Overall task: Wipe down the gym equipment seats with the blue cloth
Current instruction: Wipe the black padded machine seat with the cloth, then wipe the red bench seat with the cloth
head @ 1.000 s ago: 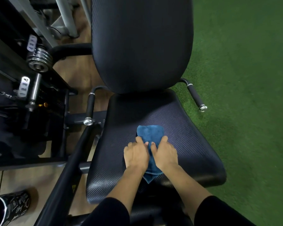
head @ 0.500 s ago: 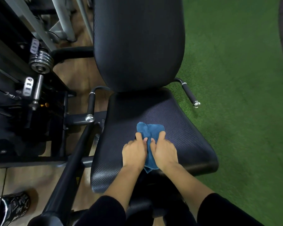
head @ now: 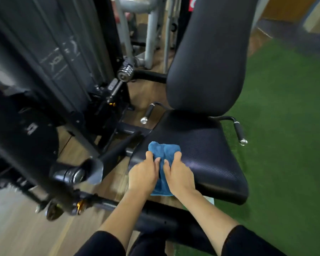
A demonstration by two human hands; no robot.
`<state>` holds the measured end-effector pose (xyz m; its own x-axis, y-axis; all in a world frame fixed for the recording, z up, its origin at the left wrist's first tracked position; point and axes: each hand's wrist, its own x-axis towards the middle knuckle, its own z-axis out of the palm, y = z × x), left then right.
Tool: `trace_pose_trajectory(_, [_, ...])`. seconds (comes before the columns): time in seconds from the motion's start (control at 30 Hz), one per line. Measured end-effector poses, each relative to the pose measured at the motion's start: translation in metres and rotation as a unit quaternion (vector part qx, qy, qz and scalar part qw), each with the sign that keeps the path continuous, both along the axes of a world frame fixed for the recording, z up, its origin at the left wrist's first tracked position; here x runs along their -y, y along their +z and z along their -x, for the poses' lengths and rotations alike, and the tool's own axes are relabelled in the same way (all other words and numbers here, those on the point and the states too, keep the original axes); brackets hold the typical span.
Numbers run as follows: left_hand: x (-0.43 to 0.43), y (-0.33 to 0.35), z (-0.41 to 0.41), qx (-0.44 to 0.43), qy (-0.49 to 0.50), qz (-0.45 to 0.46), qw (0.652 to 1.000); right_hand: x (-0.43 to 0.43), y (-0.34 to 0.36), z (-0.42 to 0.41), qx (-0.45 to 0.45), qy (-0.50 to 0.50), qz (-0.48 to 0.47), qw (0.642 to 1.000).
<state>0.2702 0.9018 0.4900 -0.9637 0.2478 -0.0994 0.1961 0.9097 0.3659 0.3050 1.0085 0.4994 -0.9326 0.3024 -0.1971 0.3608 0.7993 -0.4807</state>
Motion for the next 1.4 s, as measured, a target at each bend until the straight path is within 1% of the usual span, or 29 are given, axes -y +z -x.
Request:
trace_pose_trajectory(0.23, [0.067,0.017,-0.131,0.002,0.172,-0.037,0.984,0.059,0.021,-0.095,-0.009,0.167,-0.006,0.986])
trace_pose_trajectory(0.33, [0.104,0.020,-0.187,0.003,0.228,-0.023,0.973,0.098,0.024,-0.137,0.002,0.229,-0.014,0.973])
trace_pose_trajectory(0.5, [0.179,0.023,-0.269,0.009,0.327,-0.012,0.945,0.179,0.028,-0.195,0.017,0.338,-0.012,0.941])
trace_pose_trajectory(0.67, [0.281,0.022,-0.321,0.000,0.404,0.019,0.915,0.288,0.028,-0.228,0.030,0.427,-0.009,0.904])
trace_pose_trajectory(0.83, [0.400,0.027,-0.354,0.001,0.460,0.035,0.887,0.414,0.031,-0.248,0.035,0.480,0.002,0.877])
trace_pose_trajectory(0.93, [0.473,0.036,-0.367,-0.010,0.484,0.035,0.875,0.490,0.038,-0.256,0.023,0.507,0.000,0.862])
trace_pose_trajectory(1.03, [0.531,0.044,-0.369,-0.019,0.495,0.030,0.868,0.549,0.045,-0.256,0.018,0.509,0.000,0.861])
trace_pose_trajectory(1.2, [0.600,0.046,-0.349,-0.021,0.501,0.026,0.865,0.619,0.045,-0.234,0.014,0.512,-0.001,0.859])
trace_pose_trajectory(1.4, [0.675,0.039,-0.292,-0.014,0.510,0.015,0.860,0.696,0.036,-0.174,0.018,0.520,-0.009,0.854])
